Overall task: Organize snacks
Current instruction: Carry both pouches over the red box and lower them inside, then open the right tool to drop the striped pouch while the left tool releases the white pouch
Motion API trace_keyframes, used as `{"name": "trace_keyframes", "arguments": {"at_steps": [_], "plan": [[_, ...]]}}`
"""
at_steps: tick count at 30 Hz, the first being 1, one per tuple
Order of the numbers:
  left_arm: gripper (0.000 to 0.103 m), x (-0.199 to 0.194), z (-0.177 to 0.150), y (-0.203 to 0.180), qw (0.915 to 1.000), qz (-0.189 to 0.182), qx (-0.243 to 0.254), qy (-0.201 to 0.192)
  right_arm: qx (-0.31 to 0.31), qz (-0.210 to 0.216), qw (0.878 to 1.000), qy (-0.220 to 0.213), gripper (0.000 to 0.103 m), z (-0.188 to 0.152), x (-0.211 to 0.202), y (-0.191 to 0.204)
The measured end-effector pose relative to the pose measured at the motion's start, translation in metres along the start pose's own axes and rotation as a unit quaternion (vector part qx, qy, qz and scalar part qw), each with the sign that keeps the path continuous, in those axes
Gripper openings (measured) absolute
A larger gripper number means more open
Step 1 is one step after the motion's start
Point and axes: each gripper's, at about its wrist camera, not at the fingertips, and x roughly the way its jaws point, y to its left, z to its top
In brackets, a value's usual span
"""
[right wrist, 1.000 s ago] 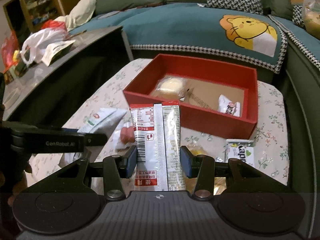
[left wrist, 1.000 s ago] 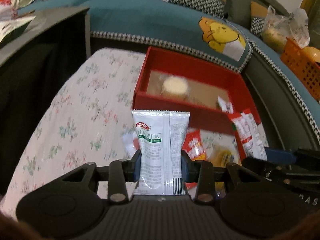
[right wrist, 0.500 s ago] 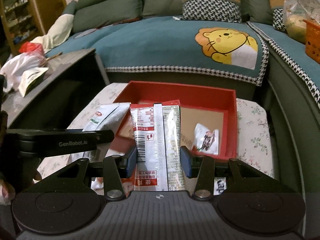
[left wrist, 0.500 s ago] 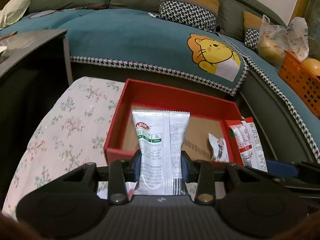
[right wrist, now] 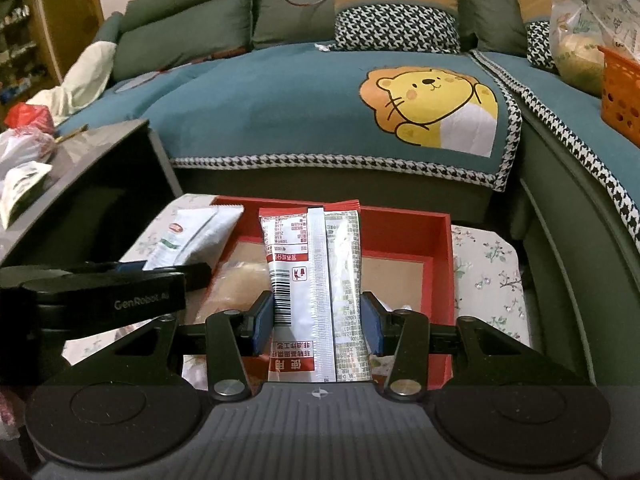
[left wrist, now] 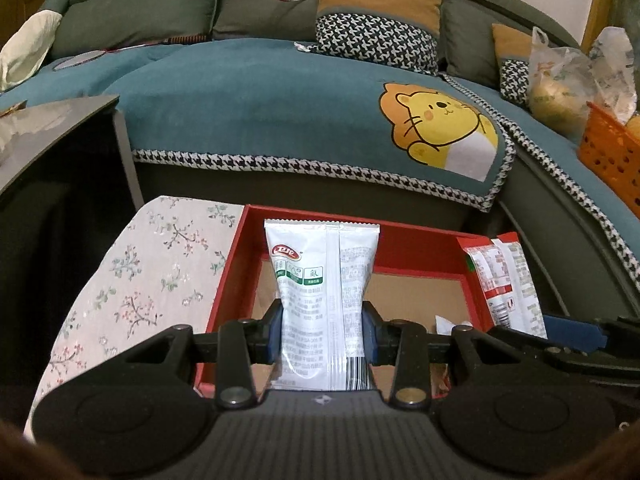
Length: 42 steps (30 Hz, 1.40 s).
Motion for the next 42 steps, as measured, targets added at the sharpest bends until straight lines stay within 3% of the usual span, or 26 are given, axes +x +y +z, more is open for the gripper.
{"name": "trace_keyframes", "arguments": {"at_steps": [32, 42], "plan": [[0.082, 0.069, 0.007, -0.007, 0.9985, 0.045, 0.017, 0.026, -0.011, -0.024, 0.999, 0.038, 0.054, 0.006, 0.071, -0.016], [0.094, 0.068, 0.01, -0.008, 0.9983, 0.053, 0.017, 0.02, -0.008, -0.024, 0.999, 0.033, 0.053, 0.006, 0.073, -0.02]]}}
